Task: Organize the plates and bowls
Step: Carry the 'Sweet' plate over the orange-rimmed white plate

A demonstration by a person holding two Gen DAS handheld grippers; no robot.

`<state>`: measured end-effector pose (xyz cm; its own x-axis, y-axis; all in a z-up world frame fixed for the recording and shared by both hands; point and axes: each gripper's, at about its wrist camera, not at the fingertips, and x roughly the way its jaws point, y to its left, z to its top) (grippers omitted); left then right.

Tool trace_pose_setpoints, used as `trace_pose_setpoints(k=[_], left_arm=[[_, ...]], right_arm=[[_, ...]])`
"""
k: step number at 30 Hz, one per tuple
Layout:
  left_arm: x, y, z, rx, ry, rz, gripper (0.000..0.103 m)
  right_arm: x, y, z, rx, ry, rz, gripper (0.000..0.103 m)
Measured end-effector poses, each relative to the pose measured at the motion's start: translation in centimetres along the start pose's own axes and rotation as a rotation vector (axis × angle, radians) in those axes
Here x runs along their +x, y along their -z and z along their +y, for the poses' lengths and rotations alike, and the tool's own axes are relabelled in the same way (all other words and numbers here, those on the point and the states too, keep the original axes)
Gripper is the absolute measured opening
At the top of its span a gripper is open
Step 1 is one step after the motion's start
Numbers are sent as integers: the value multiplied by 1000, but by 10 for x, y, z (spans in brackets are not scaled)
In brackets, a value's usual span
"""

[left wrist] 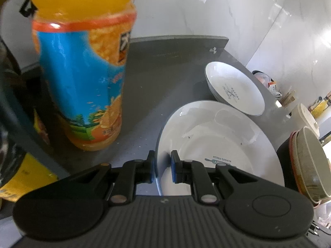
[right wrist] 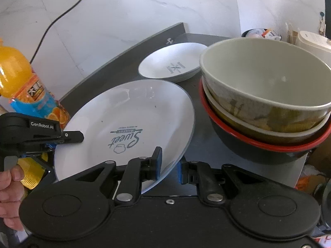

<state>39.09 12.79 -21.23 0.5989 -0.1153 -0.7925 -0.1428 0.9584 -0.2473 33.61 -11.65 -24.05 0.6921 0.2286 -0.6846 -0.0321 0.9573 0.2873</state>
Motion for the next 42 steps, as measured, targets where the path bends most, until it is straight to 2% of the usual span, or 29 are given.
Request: trace_pose_setpoints(k=[7,18,28,42], left_arm=[[-25,8,2,-39,-19,-39,13],[-72,45,1,-129,-93,-78,13],[-93,89,-1,-195,-138,-67,13],[-104,134,-1,-262,-153,-41,13]], right_arm=[[-15,-2,2,-70,-45,-10,15],[-45,6,1,-175,-131,11,15],[-68,29,-6,-243,-168,49,15],[-85,55,-13,-316,-175,87,15]])
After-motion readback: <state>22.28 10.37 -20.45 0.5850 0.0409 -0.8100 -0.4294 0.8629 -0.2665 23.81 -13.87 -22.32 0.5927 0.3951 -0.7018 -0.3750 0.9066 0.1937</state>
